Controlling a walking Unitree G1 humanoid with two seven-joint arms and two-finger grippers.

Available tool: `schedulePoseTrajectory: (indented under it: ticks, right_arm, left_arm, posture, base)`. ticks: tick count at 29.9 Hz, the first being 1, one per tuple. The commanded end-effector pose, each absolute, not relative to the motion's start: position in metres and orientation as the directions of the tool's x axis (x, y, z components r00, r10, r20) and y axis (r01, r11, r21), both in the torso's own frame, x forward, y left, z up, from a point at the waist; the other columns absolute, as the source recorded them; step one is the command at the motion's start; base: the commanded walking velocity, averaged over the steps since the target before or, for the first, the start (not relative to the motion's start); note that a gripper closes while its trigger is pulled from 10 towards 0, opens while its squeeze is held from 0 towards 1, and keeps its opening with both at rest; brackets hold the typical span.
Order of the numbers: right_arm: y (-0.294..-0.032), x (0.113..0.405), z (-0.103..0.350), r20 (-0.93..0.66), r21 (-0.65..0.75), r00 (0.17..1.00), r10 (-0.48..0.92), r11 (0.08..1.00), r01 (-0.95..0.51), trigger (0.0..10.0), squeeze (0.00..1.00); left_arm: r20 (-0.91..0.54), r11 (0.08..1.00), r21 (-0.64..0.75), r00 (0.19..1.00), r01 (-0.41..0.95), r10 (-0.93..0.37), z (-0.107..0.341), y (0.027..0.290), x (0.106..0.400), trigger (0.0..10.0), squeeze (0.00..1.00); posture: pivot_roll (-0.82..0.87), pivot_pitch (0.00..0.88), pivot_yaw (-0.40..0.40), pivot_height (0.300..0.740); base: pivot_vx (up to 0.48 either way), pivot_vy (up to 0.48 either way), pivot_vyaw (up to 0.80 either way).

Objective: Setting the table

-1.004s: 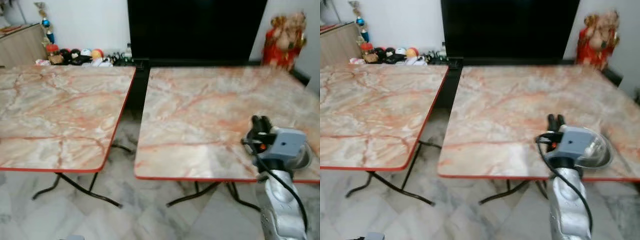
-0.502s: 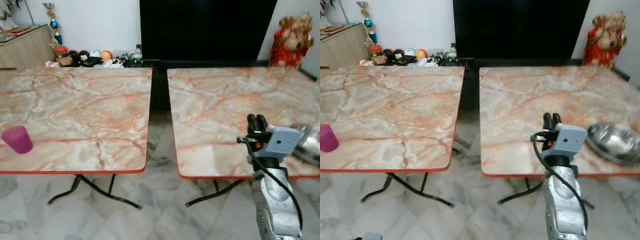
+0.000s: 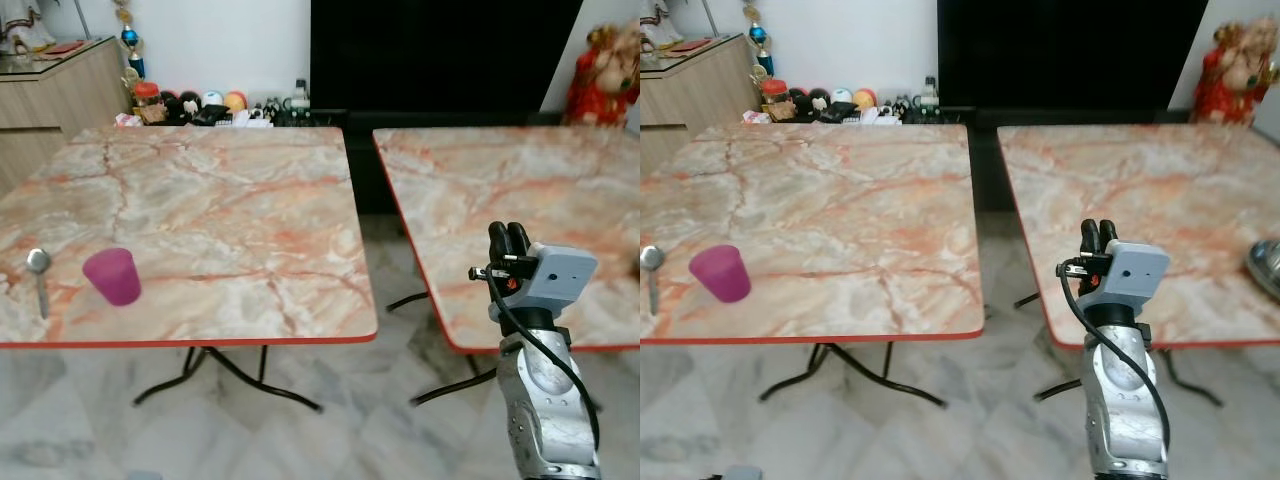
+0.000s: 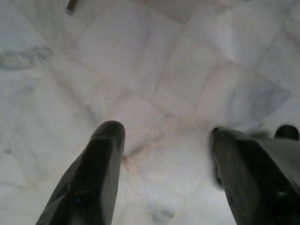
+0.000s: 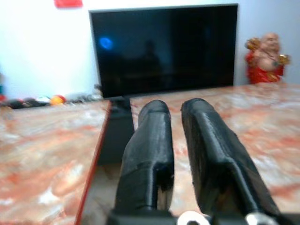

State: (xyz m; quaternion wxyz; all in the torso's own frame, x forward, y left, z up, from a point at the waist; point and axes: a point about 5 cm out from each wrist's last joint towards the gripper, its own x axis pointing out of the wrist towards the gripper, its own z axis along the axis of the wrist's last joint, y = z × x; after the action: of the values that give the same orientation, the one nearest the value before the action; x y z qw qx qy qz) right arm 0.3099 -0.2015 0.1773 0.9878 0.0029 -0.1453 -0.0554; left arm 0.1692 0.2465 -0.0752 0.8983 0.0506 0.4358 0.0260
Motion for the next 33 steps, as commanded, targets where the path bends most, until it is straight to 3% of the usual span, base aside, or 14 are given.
schedulePoseTrajectory:
  ticks: [1,33]
  right_arm:
    - [-0.197,0.3115,0.1868,0.321,0.028,0.942,-0.097,0.995,0.093,10.0,0.0]
    - [-0.1915,0.3144,0.1886,0.321,0.017,0.944,-0.076,0.997,0.074,10.0,0.0]
  left_arm:
    - [-0.781,0.993,0.119,0.616,-0.024,0.109,-0.0743,0.2508,0.1689,10.0,0.0]
    - [-0.784,0.992,0.12,0.608,-0.048,0.124,-0.0757,0.2544,0.1632,10.0,0.0]
  posture:
    - [-0.01,0.058,-0.002,0.74]
    - [0.0,0.081,-0.008,0.74]
  base:
    - [0.0,0.48,0.0]
    - [0.0,0.48,0.0]
